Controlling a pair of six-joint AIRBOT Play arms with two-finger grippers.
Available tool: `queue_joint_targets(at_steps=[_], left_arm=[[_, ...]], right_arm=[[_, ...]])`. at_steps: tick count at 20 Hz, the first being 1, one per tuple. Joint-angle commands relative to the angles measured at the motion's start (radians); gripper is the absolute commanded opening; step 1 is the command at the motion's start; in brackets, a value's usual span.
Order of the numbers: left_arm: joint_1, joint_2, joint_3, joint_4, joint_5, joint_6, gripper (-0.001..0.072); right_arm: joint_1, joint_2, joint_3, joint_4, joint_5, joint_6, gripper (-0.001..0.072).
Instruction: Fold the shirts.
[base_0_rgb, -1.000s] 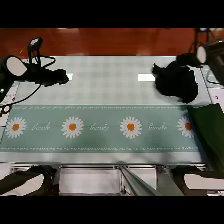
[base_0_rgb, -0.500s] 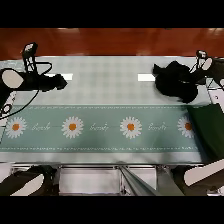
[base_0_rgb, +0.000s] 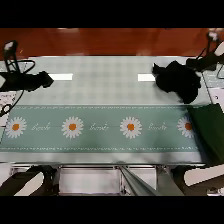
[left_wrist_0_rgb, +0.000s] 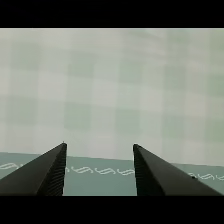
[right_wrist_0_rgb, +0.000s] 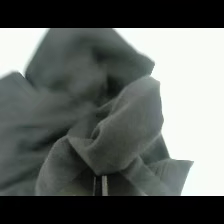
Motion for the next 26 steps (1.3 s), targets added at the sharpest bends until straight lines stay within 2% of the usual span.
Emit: queue_joint_targets(at_steps=[1,6,10,18,20,23,26], left_arm=[[0.044,0.105,-0.001,-0.004,-0.051,0.017,0.0508],[0.036,0.274,-0.007,-0.005,-0.112,0.025,0.0508],[0.036,0.386,-0.090,-0.032,-0.146,0.025,0.0507],[0.036,0.489,-0.276,-0.101,-0.180,0.025,0.0507],[0.036,0.490,-0.285,-0.101,-0.178,0.025,0.0507],[0.036,0.491,-0.285,-0.101,-0.178,0.025,0.0507],[0.036,0.491,-0.285,-0.101,-0.178,0.025,0.0507]], right_arm=[[0.036,0.158,0.084,-0.001,-0.001,-0.044,0.0023],[0.157,0.368,0.233,-0.042,0.012,-0.069,0.0022],[0.261,0.456,0.370,-0.055,0.012,-0.065,0.0022],[0.523,0.602,0.379,-0.120,-0.010,-0.057,0.0022],[0.619,0.620,0.378,-0.118,0.040,-0.052,0.0022],[0.805,0.595,0.367,-0.111,0.187,-0.035,0.0022],[0.980,0.553,0.235,-0.094,0.220,0.019,0.0022]])
